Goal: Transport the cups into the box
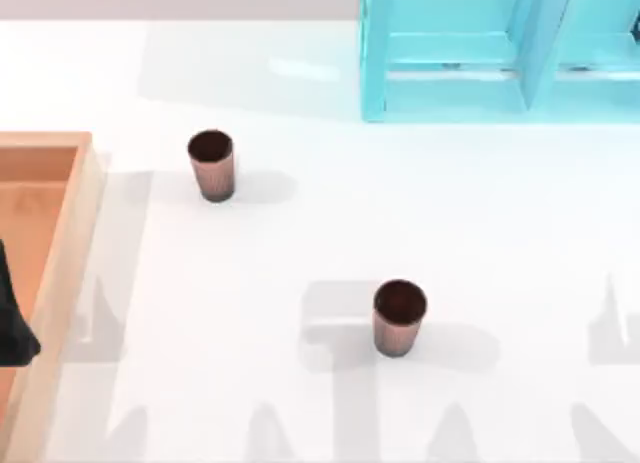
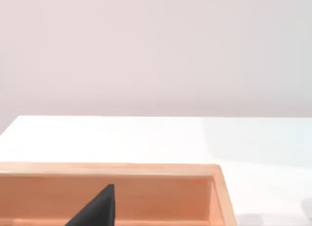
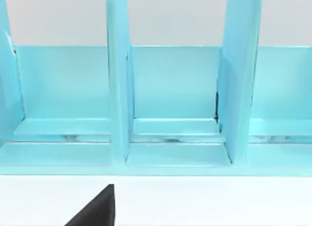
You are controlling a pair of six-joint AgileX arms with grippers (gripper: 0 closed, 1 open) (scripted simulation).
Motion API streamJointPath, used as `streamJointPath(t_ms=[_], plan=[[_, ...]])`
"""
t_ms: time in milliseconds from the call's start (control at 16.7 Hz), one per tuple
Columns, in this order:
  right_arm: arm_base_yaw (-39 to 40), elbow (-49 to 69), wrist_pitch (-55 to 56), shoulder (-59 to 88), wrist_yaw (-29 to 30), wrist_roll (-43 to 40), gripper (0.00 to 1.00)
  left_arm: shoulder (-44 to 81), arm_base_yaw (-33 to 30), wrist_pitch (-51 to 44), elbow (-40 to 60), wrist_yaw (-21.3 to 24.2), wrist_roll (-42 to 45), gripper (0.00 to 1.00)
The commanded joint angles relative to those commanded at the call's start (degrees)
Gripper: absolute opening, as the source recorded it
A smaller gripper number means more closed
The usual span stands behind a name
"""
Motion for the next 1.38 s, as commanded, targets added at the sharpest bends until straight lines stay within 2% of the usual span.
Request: streamJointPath(t_ms=[300,600,900,1380], plan=[[0.0,0.0,0.0,0.0,0.0,0.0,1.00,3.1,-0.3,-2.2,2.8,-0.3,0.0,1.00],[0.0,0.0,0.0,0.0,0.0,0.0,1.00,18.7,-1.9,-13.1,17.0,-1.5,-0.8,1.00],[0.0,0.0,0.0,0.0,0.0,0.0,1.00,42.3,-4.9,-29.1,41.3,-2.6,-3.6,1.00],[0.0,0.0,0.0,0.0,0.0,0.0,1.00,85.9,-12.1,-57.0,91.3,-2.5,-11.6,1.00]])
